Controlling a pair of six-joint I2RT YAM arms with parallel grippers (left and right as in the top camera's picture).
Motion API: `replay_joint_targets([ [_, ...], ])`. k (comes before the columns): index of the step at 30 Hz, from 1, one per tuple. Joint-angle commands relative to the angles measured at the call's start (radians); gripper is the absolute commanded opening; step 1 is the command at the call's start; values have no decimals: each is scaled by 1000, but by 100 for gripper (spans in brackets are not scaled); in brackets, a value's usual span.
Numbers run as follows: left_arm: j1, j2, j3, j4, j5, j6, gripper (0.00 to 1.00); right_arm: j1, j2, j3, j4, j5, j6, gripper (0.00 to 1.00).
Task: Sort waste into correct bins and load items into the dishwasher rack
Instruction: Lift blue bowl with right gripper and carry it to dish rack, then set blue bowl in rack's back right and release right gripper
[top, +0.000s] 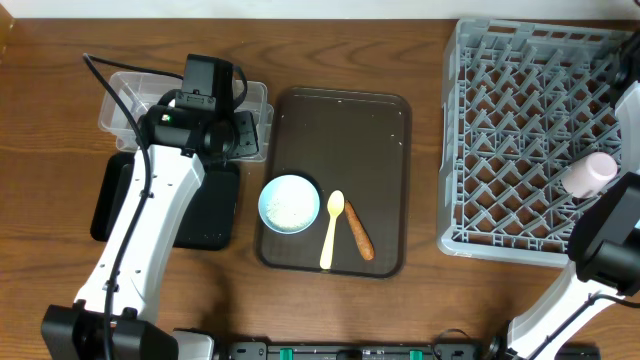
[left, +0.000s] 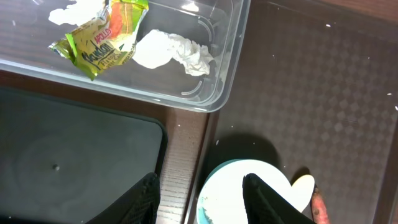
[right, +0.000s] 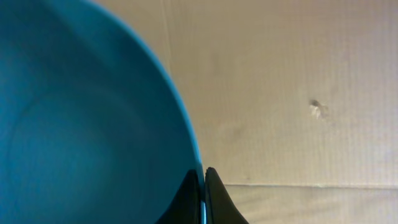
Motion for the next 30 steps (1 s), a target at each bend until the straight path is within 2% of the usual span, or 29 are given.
replay_joint_targets([
  [1,3,4,-3,-3,-8,-7,46,5,0,-14,-39,-20,93,1],
  [11,3,4,-3,-3,-8,-8,46,73,5,-17,-174,-55,248,1],
  [15,3,4,-3,-3,-8,-7,46,123,5,-17,-293,-56,273,23],
  [23,3,4,-3,-3,-8,-7,46,159,5,-17,-447,-56,470,41],
  [30,3,4,-3,-15,-8,-7,46,160,-10,-17,-459,-42,491,60],
])
